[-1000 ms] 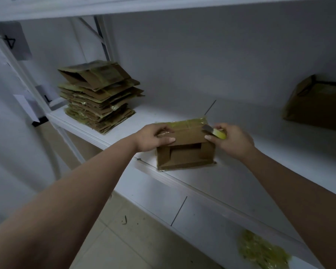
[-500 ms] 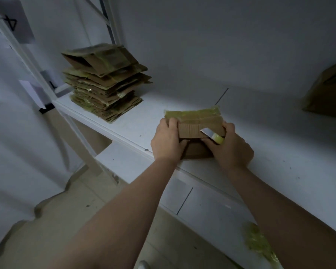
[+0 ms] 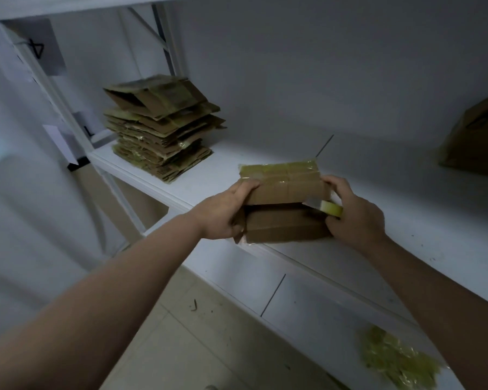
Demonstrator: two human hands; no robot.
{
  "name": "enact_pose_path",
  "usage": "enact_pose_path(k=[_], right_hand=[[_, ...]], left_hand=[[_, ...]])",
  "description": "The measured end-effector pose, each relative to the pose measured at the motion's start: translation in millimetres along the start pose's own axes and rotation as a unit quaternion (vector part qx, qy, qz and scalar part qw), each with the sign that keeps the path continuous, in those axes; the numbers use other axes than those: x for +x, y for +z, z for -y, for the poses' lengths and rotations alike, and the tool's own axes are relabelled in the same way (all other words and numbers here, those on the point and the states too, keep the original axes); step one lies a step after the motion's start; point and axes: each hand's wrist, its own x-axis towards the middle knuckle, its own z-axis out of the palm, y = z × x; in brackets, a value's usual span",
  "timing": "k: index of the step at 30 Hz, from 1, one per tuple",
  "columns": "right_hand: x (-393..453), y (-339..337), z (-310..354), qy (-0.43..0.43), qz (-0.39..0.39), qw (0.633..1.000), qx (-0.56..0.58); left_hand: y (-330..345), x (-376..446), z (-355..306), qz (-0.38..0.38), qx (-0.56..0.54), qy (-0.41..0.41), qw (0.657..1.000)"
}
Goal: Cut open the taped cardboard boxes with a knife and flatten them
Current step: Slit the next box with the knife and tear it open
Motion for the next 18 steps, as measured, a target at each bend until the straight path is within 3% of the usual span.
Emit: enact_pose_path(k=[5, 11, 14, 18], right_hand=[[-2, 3, 5, -0.027, 0.042, 0.999, 0.000], [-1, 11, 13, -0.039, 0.111, 0.987, -0.109], [-3, 24, 21, -0.038, 0.147, 0.982, -0.110], [-6, 41, 28, -0.034, 0.197, 0.976, -0.087]], left_hand=[[5, -19, 15, -0.025, 0.012, 0.001, 1.000], [14, -31, 34, -0.065, -0.002, 0.005, 0.998], [13, -37, 42, -0.043, 0.000, -0.038, 0.998], [6, -40, 27, -0.062, -0.131, -0.127, 0.981]])
